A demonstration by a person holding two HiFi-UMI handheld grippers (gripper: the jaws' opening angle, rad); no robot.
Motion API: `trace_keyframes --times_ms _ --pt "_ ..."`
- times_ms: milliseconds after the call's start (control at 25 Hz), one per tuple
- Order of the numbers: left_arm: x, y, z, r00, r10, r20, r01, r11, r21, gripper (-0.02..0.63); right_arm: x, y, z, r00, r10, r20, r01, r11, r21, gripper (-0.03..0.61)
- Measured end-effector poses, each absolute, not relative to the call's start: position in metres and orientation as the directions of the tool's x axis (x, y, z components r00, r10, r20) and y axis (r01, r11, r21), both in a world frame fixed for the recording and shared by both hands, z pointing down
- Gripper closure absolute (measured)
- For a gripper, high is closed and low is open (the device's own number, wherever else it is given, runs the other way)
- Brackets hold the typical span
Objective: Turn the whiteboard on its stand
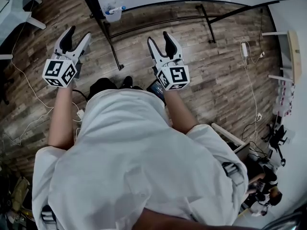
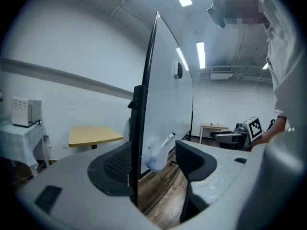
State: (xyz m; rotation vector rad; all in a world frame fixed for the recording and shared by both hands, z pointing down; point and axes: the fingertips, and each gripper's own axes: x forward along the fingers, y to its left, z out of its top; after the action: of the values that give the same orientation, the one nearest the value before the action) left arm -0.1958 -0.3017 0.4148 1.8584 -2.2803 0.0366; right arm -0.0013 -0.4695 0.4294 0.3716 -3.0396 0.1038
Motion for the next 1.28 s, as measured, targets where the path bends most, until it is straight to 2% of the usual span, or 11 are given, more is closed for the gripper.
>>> trace_keyframes --times_ms 200,600,960,1280 --pt "-0.224 -0.321 0.413 -0.158 -0.977 0.141 -0.979 0.174 0.109 0.344 -0.024 -0.483 0.435 -0.961 -0.257 0.104 -0.263 0.963 -0.059 0.342" --pt "-0.272 -0.362 0.407 0.005 -0.994 0.112 -0.996 0.005 0.084 0.334 -0.075 -0.506 0.420 -0.929 -0.358 0.091 -0.363 0.931 -0.044 0.345" --pt "-0.273 -0.399 0.424 0.148 -0.981 0.122 -0.986 -0.136 0.101 0.324 -0.077 -0.530 0.420 -0.882 -0.463 0.091 -0.468 0.883 -0.045 0.351" --pt "-0.274 -0.421 0.420 0.214 -0.973 0.092 -0.972 -0.203 0.115 0.324 -0.070 -0.540 0.425 -0.849 -0.519 0.094 -0.525 0.850 -0.049 0.356"
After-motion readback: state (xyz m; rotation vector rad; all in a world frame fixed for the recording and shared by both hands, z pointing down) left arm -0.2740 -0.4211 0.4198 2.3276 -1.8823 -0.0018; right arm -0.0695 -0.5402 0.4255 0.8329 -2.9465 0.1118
